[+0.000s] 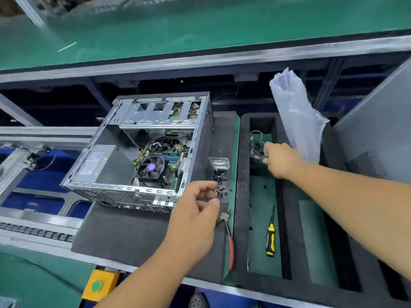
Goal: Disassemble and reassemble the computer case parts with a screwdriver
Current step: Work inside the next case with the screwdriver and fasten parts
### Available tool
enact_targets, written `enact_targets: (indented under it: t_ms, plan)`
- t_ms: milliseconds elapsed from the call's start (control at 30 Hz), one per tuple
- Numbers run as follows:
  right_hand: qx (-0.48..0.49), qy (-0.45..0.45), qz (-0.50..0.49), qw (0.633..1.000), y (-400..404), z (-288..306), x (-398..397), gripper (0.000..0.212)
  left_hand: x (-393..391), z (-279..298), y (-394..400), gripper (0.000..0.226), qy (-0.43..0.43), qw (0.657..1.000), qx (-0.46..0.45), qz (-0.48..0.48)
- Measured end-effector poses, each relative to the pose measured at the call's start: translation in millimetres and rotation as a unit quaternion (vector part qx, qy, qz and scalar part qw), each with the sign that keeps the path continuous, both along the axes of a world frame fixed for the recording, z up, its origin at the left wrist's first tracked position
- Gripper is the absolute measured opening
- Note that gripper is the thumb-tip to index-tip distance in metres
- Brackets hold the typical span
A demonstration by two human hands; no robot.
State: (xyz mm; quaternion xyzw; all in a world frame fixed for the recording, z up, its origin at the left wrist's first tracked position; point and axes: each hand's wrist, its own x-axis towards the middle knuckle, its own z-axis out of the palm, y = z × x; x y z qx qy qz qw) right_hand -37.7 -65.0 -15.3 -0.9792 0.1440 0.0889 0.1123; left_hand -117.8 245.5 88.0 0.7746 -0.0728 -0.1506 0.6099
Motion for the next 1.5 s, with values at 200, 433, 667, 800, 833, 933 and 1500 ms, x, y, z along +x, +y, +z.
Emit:
enact_targets:
  t_ms: [200, 433, 667, 800, 833, 933, 1500]
  plan:
    - [0.32, -0.073, -0.016, 0.944, 2.2, 105.4, -35.0, 0.02, 28.0, 41.4, -3.5, 0.041, -0.131, 0.99, 0.042, -0.032]
    - [0.414, -0.091, 0.066, 0.903, 88.5, 235.1, -36.1, 0.018, 98.2, 127.0, -12.9, 0.058, -0.371, 0.86, 0.277, -0.214]
    - [0.51, -0.236, -0.037, 0.827, 180.5, 260.7, -4.8, 0.036, 164.5, 144.4, 64.6, 0.012, -0.217, 0.966, 0.035, -0.137]
    - [0.428, -0.224, -0.014, 0.875, 226.1, 229.5, 11.1, 0.027, 195.1, 117.7, 116.9, 0.004, -0.045, 0.981, -0.105, -0.157]
    - [0.432, -0.219, -0.015, 0.875, 235.8, 220.0, 17.5, 0.025, 201.7, 109.5, 128.7, 0.006, -0.04, 0.98, -0.085, -0.173]
    - [0.348, -0.186, -0.009, 0.919, 260.2, 192.4, 38.4, 0.027, 219.4, 88.8, 159.3, 0.022, -0.083, 0.98, 0.017, -0.181]
    - [0.174, 0.169, 0.132, 0.961, 309.6, 131.7, 61.9, 0.023, 244.2, 35.6, 180.2, 0.018, -0.158, 0.76, 0.409, -0.479]
